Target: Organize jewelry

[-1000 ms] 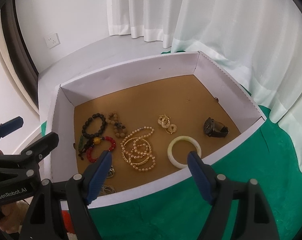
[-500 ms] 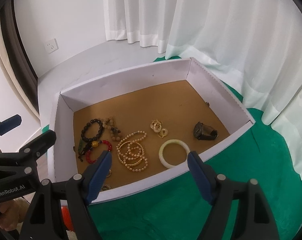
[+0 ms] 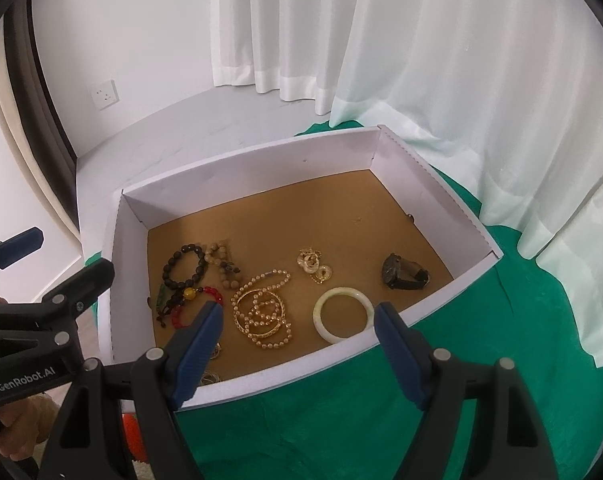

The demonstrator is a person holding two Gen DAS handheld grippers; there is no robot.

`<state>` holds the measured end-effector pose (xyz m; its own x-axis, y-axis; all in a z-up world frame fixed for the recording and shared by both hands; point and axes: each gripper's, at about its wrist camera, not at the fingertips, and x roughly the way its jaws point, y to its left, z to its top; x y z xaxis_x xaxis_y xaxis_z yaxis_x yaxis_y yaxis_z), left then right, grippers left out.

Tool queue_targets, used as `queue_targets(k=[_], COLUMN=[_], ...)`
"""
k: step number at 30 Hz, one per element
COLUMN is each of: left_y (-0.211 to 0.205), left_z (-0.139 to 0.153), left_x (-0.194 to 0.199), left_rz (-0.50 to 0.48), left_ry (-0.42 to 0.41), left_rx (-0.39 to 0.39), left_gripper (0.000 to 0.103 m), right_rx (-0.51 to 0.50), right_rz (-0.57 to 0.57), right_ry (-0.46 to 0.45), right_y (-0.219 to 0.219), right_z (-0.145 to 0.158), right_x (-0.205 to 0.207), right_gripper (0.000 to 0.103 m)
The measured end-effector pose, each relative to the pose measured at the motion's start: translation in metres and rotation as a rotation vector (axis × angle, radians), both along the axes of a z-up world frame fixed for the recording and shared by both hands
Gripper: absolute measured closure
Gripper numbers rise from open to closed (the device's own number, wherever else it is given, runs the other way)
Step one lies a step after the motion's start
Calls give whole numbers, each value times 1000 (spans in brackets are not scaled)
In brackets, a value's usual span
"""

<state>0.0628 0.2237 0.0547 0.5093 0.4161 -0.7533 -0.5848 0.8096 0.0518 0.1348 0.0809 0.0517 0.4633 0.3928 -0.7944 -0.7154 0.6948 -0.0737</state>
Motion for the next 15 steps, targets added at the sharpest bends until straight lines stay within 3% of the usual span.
queue_targets(k=[15], left_y=[3], left_z=[-4], left_x=[-1], left_rz=[14], left_ry=[-2], left_rx=[-10], left_gripper=[1], right_rx=[-16], right_rz=[2], right_ry=[-4], right_y=[3], right_z=[2], right_x=[-3], right_gripper=[24])
